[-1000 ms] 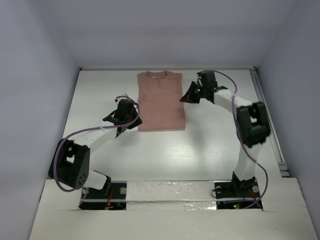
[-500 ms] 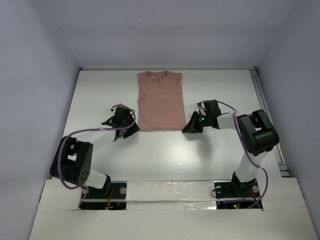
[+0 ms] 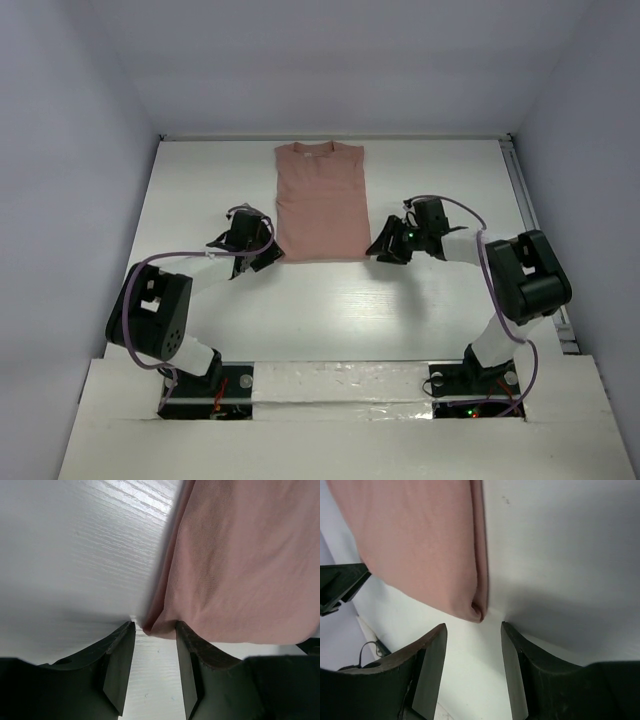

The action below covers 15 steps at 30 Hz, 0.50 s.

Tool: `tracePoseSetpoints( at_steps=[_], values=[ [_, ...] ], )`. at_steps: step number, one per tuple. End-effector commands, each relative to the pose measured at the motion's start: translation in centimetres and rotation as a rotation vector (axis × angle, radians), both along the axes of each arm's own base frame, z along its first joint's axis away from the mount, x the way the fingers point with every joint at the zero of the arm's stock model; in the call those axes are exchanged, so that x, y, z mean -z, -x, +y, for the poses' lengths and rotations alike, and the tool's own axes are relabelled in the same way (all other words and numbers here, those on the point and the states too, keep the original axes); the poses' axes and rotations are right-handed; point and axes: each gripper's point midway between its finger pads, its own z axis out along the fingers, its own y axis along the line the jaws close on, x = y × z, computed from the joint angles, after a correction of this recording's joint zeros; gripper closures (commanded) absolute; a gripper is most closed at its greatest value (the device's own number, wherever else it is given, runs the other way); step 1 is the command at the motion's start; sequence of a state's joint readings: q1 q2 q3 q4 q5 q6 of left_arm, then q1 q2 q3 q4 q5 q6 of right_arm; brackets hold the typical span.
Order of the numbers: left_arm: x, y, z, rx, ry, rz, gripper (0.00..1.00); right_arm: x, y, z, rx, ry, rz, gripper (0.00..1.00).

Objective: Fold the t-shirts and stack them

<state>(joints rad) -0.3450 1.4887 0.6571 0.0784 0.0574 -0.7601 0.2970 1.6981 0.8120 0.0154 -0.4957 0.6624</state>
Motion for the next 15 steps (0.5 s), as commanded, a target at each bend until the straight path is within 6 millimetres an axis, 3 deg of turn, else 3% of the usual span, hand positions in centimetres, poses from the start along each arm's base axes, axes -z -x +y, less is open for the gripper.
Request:
tracePoseSetpoints(
  at_steps=[1, 5, 13, 15],
  values=[
    [1.2, 0.8, 0.4, 0.0, -0.017, 0.048, 0.64, 1.4, -0.1, 0.2, 0.019, -0.004, 0.018, 0.46],
    [1.8, 1.1, 0.4, 0.002, -0.024, 0.065, 0.76, 2.7, -0.5, 0.6, 0.026, -0.016, 0.05, 0.55],
    [1.7, 0.9, 0.6, -0.004, -0.035, 0.062, 0.9, 3.0, -1.0, 0.7, 0.056, -0.028, 0.057, 0.73],
    [1.7, 0.9, 0.5, -0.002, -0.031, 0.065, 0.95, 3.0, -1.1, 0.8, 0.056, -0.03, 0.057, 0.82]
  ],
)
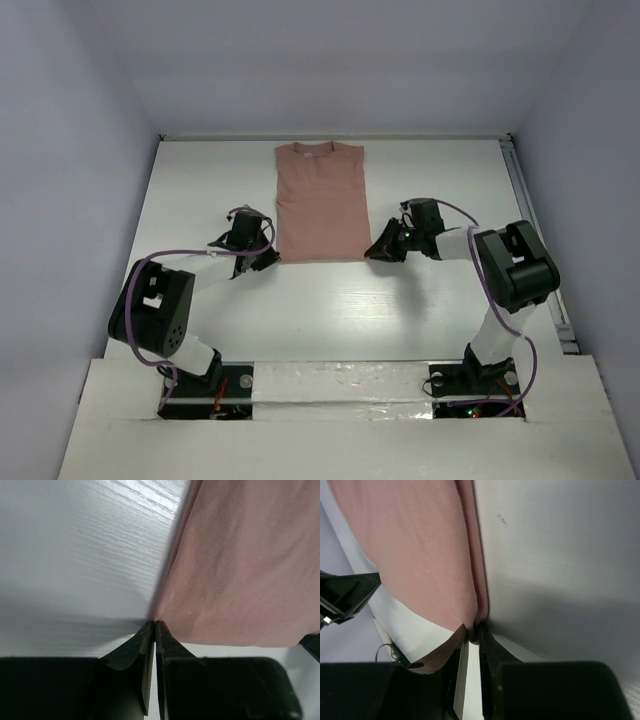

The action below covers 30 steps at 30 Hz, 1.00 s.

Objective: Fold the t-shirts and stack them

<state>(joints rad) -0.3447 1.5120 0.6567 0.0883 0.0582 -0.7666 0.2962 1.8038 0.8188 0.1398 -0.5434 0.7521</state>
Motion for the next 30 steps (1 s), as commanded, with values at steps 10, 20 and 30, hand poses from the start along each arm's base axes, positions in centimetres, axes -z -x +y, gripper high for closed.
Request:
tracePoseSetpoints(
  at_steps=[10, 20, 30],
  values=[
    [-1.4, 2.1, -1.3, 0.082, -0.02, -0.003, 1.0, 0.8, 3.0, -1.3, 0.003, 0.054, 0.027, 1.0],
    [-5.0, 15.3, -4.9, 0.21, 0.095, 0.092, 1.0, -3.4, 16.4, -5.2, -0.041, 0.072, 0.079, 1.0],
    [-16.2, 9.6, -4.8, 0.103, 0.103, -0.141, 1.0, -14.2, 8.3, -6.1, 0.04, 0.211, -0.175, 1.0]
  ],
)
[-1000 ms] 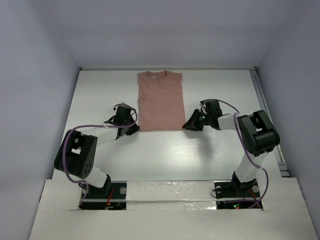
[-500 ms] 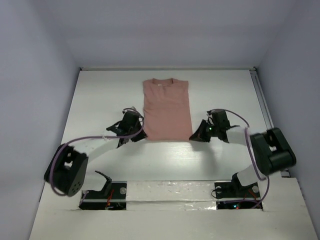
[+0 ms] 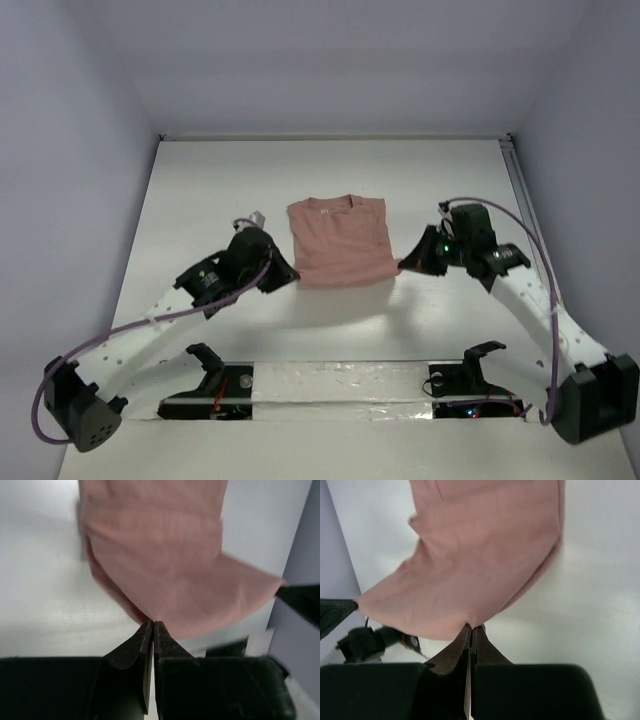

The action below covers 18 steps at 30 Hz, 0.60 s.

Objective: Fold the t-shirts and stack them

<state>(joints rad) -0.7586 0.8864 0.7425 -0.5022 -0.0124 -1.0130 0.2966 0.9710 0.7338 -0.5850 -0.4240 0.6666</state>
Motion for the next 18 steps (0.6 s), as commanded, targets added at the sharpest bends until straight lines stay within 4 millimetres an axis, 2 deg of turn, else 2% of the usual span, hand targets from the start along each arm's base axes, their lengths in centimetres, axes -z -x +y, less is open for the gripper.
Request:
tracePoseSetpoints(
  at_steps=[1, 2, 3, 4, 5, 6, 7, 8, 9, 10, 11, 12, 13, 14, 15, 16, 17, 18],
  values=[
    [-3.0, -6.8, 1.5, -0.135, -0.052, -0.105, 1.0, -4.4, -6.1, 0.0, 0.011, 0.098, -0.156, 1.0],
    [-4.5, -8.7, 1.8, -0.13, -0.065, -0.16, 1.0, -4.9, -8.0, -0.6, 0.046, 0.11, -0.173, 1.0],
    [-4.9, -10.5, 2.3, -0.154, -0.074, -0.18, 1.0, -3.9, -9.9, -0.4, 0.047, 0.119, -0.137, 1.0],
    [-4.5, -13.4, 3.4, -0.197, -0.081, -0.176, 1.0, -4.5, -11.8, -0.3, 0.044, 0.113, -0.168, 1.0],
    [-6.4, -15.3, 3.3, -0.192, -0.069, -0.225, 1.0, -6.6, -14.2, -0.1, 0.053, 0.099, -0.218, 1.0],
    [-6.9, -16.8, 3.4, -0.196, -0.072, -0.245, 1.0, -4.6, -16.4, -0.4, 0.064, 0.108, -0.166, 1.0],
    [-5.6, -19.0, 3.4, -0.199, -0.102, -0.223, 1.0, -4.7, -18.1, -0.1, 0.056, 0.098, -0.177, 1.0],
    [-7.7, -21.4, 3.9, -0.212, -0.106, -0.271, 1.0, -6.6, -20.4, 0.4, 0.056, 0.087, -0.227, 1.0],
    [-7.5, -22.7, 3.8, -0.204, -0.119, -0.267, 1.0, -6.2, -22.0, 0.1, 0.066, 0.094, -0.224, 1.0],
    [-5.1, -24.5, 3.3, -0.198, -0.156, -0.222, 1.0, -2.9, -23.8, 0.0, 0.062, 0.11, -0.151, 1.0],
    [-6.5, -26.5, 3.4, -0.212, -0.156, -0.253, 1.0, -2.0, -24.7, 0.5, 0.042, 0.101, -0.123, 1.0],
    [-5.4, -27.7, 3.8, -0.219, -0.175, -0.233, 1.0, -3.1, -26.8, 0.8, 0.044, 0.1, -0.155, 1.0],
    [-4.6, -28.6, 3.5, -0.219, -0.186, -0.219, 1.0, -2.1, -28.0, 0.4, 0.055, 0.111, -0.149, 1.0],
    [-1.3, -29.9, 3.8, -0.224, -0.213, -0.158, 1.0, 0.9, -29.0, 0.6, 0.048, 0.121, -0.102, 1.0],
    [-1.2, -31.3, 4.1, -0.239, -0.208, -0.162, 1.0, 0.4, -30.7, 0.5, 0.059, 0.113, -0.122, 1.0],
    [1.8, -32.1, 3.6, -0.219, -0.217, -0.109, 1.0, 1.3, -31.3, 0.6, 0.06, 0.114, -0.108, 1.0],
    [1.2, -33.5, 3.8, -0.236, -0.213, -0.124, 1.0, 4.5, -31.8, 1.0, 0.042, 0.112, -0.041, 1.0],
    [2.1, -33.9, 3.8, -0.238, -0.226, -0.104, 1.0, 5.0, -32.4, 1.0, 0.035, 0.117, -0.03, 1.0]
  ],
)
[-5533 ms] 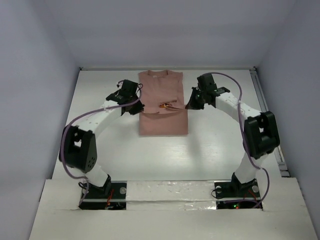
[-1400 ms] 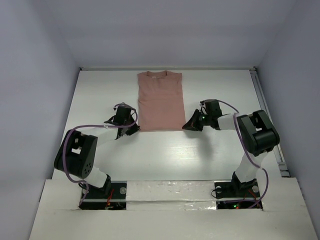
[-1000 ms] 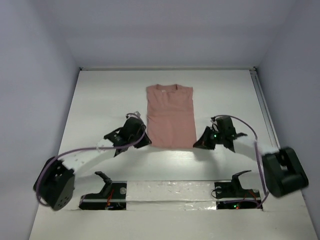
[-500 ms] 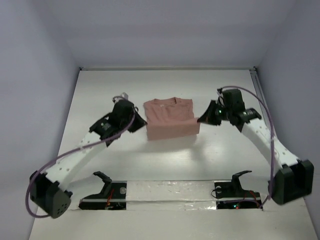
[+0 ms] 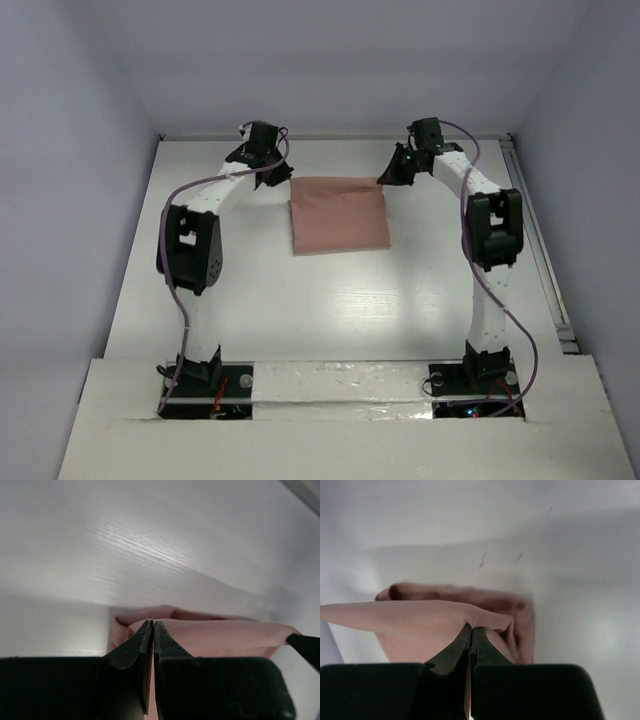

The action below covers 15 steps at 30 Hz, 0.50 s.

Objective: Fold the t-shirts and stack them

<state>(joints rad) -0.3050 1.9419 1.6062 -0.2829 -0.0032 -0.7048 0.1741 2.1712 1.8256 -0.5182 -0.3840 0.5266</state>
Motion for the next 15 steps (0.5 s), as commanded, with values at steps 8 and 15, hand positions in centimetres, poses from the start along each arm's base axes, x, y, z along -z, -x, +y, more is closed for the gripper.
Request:
tracePoseSetpoints(
  at_steps=[8, 15],
  values=[
    [3.3, -2.4, 2.3, -0.054, -0.047, 0.068, 1.0, -0.7, -5.1, -0.9, 0.01, 0.039, -0.038, 0.53],
    [-1.2, -1.8, 4.8, -0.136, -0.039, -0.053, 0.37, -4.0, -0.7, -0.3, -0.018, 0.022, -0.107, 0.52]
  ],
)
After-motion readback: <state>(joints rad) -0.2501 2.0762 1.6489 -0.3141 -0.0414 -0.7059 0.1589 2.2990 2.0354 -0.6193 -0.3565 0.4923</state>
